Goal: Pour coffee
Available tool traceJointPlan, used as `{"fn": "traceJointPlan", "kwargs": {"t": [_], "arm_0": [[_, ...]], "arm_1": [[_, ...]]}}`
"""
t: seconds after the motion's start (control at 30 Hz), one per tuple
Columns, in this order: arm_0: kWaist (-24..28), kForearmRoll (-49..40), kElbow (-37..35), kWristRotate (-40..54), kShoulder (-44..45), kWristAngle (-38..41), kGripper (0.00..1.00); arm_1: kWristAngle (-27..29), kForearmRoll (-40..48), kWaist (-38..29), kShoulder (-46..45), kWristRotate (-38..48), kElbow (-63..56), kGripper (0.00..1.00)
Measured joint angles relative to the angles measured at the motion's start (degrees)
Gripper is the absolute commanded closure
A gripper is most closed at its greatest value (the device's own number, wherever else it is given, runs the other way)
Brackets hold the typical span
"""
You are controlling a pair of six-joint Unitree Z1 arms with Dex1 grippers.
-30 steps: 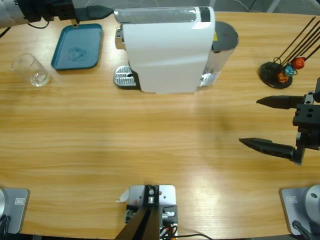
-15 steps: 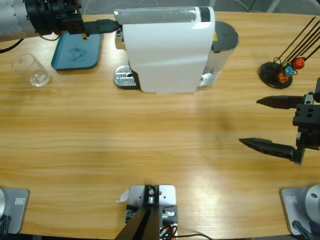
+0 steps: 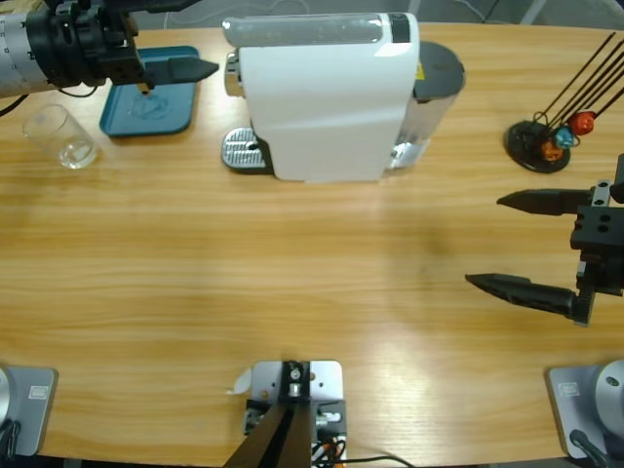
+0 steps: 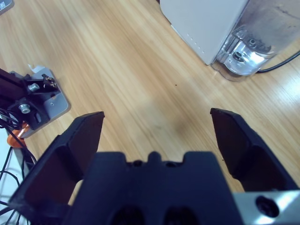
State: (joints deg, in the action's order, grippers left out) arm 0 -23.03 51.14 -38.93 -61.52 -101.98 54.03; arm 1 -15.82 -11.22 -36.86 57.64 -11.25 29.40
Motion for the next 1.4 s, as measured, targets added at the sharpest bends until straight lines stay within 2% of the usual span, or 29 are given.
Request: {"fn": "traceJointPlan", "kwargs": {"t": [0.33, 0.43, 0.67, 0.7, 0.73, 0.77, 0.93, 1.03, 1.1, 1.2, 1.23, 1.27, 1.4], "arm_0": [[-0.03, 0.00, -4.38, -0.76, 0.00, 0.00, 0.075], [-0.27, 0.00, -4.75, -1.06, -0.01, 0.00, 0.115], [-1.10, 0.00, -4.76, -1.15, -0.17, 0.00, 0.115], [-1.11, 0.00, -4.76, -1.15, -0.17, 0.00, 0.134], [-1.11, 0.00, -4.76, -1.15, -0.17, 0.00, 0.221], [-1.11, 0.00, -4.76, -1.15, -0.17, 0.00, 0.262], [-1.11, 0.00, -4.76, -1.15, -0.19, 0.01, 0.268], [-1.11, 0.00, -4.76, -1.15, -0.62, 0.13, 0.490], [-1.11, 0.00, -4.76, -1.15, -0.88, 0.30, 0.538], [-1.11, 0.00, -4.76, -1.15, -1.14, 0.43, 0.897], [-1.11, 0.00, -4.76, -1.15, -1.29, 0.43, 0.963], [-1.11, 0.00, -4.76, -1.15, -1.46, 0.43, 1.000], [-1.11, 0.00, -4.76, -1.15, -2.09, 0.43, 1.000]], "arm_1": [[0.00, 0.00, 0.00, 0.24, -0.01, 0.00, 0.000], [-0.01, 0.00, 0.00, 0.46, -0.01, 0.00, 0.000], [-0.01, -0.01, 0.00, 1.08, -0.01, 0.00, 0.000], [-0.01, -0.01, 0.00, 1.20, -0.01, 0.00, 0.000], [-0.01, -0.01, 0.00, 1.34, -0.01, 0.00, 0.000], [-0.01, -0.01, 0.00, 1.49, -0.01, 0.00, 0.000], [-0.01, -0.01, 0.00, 1.95, -0.02, 0.00, 0.000], [-0.01, -0.01, 0.00, 1.95, -0.02, 0.01, 0.000], [-0.01, -0.01, 0.00, 1.95, -0.02, 0.01, 0.000], [-0.01, -0.01, 0.00, 1.96, -0.02, 0.01, 0.000], [-0.02, -0.01, 0.00, 1.96, -0.02, 0.01, 0.000], [-0.03, -0.01, 0.00, 1.96, -0.02, 0.01, 0.000], [-0.25, -0.01, 0.00, 1.96, -0.02, 0.01, 0.000]]}}
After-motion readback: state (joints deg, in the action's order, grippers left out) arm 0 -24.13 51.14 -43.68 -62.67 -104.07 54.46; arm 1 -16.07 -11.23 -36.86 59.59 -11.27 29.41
